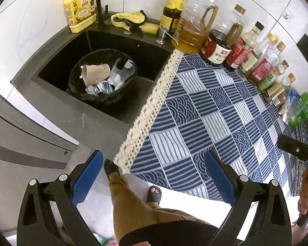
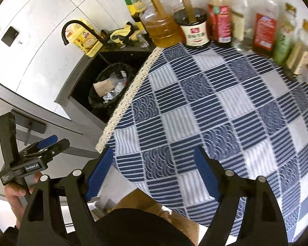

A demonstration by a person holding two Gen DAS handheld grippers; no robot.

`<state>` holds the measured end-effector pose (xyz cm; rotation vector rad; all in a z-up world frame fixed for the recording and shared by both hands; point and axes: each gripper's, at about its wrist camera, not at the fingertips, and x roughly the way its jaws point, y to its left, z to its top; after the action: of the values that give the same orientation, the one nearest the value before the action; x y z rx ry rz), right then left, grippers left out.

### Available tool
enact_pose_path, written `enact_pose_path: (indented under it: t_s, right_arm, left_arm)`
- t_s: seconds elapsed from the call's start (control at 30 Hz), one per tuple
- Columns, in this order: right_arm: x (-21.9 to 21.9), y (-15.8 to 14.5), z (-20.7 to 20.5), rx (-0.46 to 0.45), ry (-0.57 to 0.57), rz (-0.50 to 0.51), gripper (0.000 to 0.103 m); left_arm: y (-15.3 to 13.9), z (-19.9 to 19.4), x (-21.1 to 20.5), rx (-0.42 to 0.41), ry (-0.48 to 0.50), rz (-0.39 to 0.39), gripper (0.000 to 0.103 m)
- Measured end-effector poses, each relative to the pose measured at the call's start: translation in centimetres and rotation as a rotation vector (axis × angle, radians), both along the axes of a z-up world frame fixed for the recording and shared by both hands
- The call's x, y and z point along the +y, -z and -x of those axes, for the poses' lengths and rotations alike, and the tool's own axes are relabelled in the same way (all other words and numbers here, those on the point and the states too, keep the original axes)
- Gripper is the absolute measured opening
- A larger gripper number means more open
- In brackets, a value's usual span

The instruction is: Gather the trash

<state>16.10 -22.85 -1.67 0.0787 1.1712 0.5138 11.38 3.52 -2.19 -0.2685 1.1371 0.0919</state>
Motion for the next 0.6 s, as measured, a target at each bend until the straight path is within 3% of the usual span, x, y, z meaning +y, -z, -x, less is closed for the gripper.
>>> enact_pose_path:
  t_s: [0.2,0.53,0.6]
  right_arm:
    - [-1.6,-1.3,1.8,-0.084,0.046,0.062,0.083]
    - [-2.4,-2.2,3.1,-0.149,0.093,0.117,0.09]
    - [-2.5,-2.5,3.3,-0.181,0.131,0.125,0.097]
  left_arm:
    - [-0.3,0.9,-1.0,-0.016,0.009,0.027,0.096]
    - [-0.9,1.5,-0.8,-0.031,0.004,0.034,0.096]
    - [-0.7,1.5,-0.6,-0.028,0.005,0.046,0.096]
